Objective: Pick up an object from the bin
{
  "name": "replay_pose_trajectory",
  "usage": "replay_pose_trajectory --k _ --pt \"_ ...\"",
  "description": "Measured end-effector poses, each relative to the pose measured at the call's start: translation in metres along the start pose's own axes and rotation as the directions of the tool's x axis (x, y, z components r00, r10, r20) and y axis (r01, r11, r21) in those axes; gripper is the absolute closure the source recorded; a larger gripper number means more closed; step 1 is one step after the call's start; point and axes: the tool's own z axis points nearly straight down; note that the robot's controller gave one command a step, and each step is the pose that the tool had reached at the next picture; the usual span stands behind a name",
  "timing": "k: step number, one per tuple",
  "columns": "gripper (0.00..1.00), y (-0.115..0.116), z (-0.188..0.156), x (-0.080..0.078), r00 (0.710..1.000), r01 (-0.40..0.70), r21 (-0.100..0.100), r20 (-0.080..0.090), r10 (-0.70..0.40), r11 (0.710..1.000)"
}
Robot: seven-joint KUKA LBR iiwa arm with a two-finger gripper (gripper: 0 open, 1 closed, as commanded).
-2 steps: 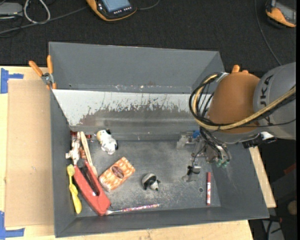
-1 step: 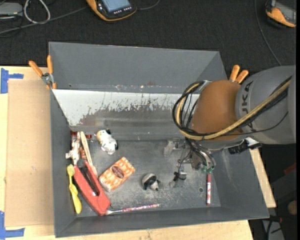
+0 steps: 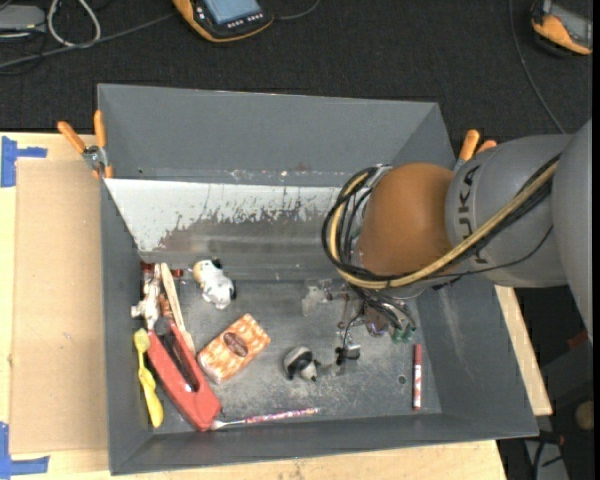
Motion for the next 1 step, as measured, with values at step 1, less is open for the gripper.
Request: replay_pose_trajectory --k 1 --pt "0.0 0.0447 0.0081 -0.0053 0.989 -0.15 0.0 -0.004 0.15 0.989"
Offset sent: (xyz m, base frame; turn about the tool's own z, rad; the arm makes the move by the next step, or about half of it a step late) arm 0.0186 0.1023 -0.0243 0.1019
